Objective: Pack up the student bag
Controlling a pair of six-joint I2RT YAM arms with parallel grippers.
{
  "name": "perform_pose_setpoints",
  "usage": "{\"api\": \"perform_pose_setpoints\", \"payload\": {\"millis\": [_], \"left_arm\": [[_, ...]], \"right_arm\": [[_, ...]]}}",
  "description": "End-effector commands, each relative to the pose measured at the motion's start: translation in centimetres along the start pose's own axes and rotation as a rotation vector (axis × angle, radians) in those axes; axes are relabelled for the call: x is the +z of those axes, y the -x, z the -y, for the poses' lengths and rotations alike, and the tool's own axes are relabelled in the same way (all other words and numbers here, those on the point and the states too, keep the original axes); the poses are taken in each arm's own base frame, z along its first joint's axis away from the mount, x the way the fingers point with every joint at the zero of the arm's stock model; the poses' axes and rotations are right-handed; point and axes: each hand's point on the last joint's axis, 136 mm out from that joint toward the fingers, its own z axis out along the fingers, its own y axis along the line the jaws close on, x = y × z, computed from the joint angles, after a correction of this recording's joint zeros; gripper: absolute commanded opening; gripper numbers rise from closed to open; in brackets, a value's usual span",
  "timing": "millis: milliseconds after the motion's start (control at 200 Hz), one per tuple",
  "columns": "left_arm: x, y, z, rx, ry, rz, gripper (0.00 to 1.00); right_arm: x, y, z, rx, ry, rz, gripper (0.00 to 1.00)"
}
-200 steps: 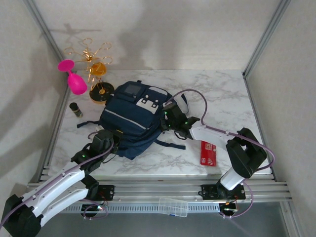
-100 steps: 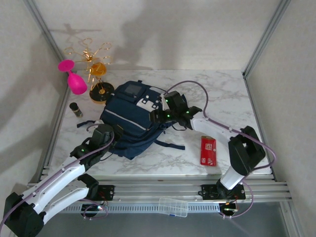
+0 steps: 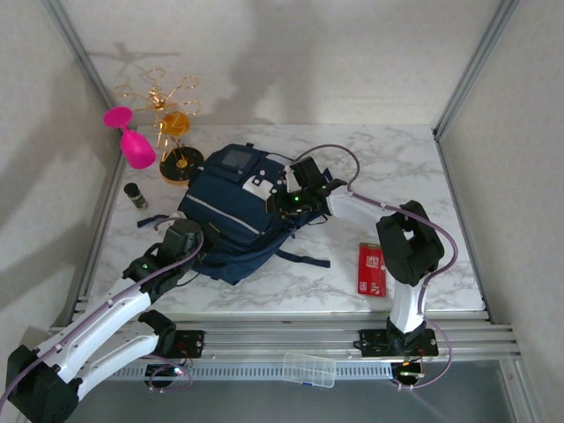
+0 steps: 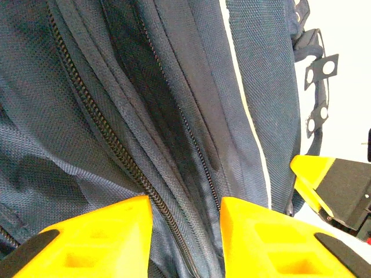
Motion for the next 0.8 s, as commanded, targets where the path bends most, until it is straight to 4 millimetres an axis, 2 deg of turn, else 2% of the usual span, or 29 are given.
{"api": "perform_pose_setpoints", "payload": {"millis": [0, 205, 325, 496, 616, 626, 651, 791], "left_arm": [[-1.0, 1.6, 1.2, 0.012, -0.024, 0.052, 0.35], [1.0, -0.4, 0.9, 0.014, -0.039, -0.028, 0.34], [1.5, -0.5, 0.3, 0.019, -0.013, -0.021, 0.33], [2.0, -0.3, -0.6, 0.014, 0.015, -0.001, 0.32], [2.5, -0.8, -1.3, -0.003, 0.016, -0.011, 0.32], [2.5, -0.8, -1.3, -0.004, 0.018, -0.010, 0.32], [2.6, -0.9, -1.5, -0.005, 0.024, -0.010, 0.32], [2.9, -1.0, -2.5, -0.012, 0.041, -0.005, 0.32]], "right_arm": [[0.0, 1.0, -3.5, -0.050, 0.157, 0.009, 0.38], [0.2, 1.0, -4.5, -0.037, 0.222, -0.002, 0.29], [-0.3, 0.6, -5.5, -0.055, 0.242, -0.003, 0.35], [-0.3, 0.4, -3.5, -0.021, 0.102, 0.035, 0.42], [0.1, 0.5, -2.9, -0.011, 0.018, 0.036, 0.40], [0.3, 0.1, -3.6, -0.025, 0.019, 0.028, 0.40], [0.3, -0.1, -3.7, -0.027, 0.004, 0.027, 0.41], [-0.4, 0.1, -4.8, -0.024, 0.008, 0.054, 0.43]]}}
